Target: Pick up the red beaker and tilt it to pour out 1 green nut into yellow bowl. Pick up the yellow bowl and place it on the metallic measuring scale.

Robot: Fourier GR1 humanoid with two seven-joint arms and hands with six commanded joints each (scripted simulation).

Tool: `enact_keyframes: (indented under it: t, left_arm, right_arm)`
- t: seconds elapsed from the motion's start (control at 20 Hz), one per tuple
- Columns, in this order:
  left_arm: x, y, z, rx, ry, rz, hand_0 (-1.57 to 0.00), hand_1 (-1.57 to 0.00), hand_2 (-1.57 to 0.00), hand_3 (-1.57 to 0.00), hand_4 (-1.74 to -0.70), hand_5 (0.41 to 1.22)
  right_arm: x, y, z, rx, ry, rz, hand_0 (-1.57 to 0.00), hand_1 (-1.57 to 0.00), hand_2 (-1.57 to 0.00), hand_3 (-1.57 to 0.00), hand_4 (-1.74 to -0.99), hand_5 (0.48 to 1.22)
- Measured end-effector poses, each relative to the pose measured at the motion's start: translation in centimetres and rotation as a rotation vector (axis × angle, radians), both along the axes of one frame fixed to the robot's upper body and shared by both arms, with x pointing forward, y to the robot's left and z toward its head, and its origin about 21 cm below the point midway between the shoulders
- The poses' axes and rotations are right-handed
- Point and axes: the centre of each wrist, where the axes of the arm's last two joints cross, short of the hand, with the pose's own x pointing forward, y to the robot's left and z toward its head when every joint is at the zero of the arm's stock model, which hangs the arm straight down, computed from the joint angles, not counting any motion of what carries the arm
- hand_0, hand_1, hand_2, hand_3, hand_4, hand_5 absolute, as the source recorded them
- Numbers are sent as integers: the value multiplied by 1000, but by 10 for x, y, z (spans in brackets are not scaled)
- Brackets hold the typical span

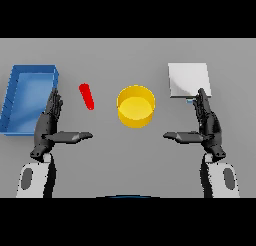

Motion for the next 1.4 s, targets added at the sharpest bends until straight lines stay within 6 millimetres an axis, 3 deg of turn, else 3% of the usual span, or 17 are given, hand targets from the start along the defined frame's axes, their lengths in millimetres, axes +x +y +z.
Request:
enact_keyframes:
  t: [0.3,0.35,0.45,0.7,0.85,1.05,1.4]
  left_arm:
    - [2,-1,4,-1,-12,-5,1,1,1,1,-1093,623]
    - [-10,-3,1,69,-40,-23,1,1,1,1,-1094,620]
    - [-26,-8,4,136,-74,-36,1,1,1,1,-1093,615]
    - [-31,-9,8,181,-16,-36,1,1,1,1,-1090,612]
    - [-20,-13,8,209,-20,-49,1,1,1,1,-1106,623]
    - [8,-24,-1,220,-27,-53,1,1,1,1,-1147,636]
    - [53,-29,-18,225,-2,-47,1,1,1,1,-1175,635]
  right_arm:
    - [-1,3,0,2,5,7,1,1,1,1,-1128,660]
    - [-11,3,2,-127,-116,27,1,1,1,1,-1128,663]
    - [-28,13,2,-256,-178,61,1,1,1,1,-1126,666]
    - [-31,21,5,-304,-151,56,1,1,1,1,-1121,658]
    - [-28,18,12,-300,-154,48,1,1,1,1,-1130,650]
    - [-34,14,9,-260,-157,53,1,1,1,1,-1182,655]
    - [-26,15,9,-247,-147,52,1,1,1,1,-1233,666]
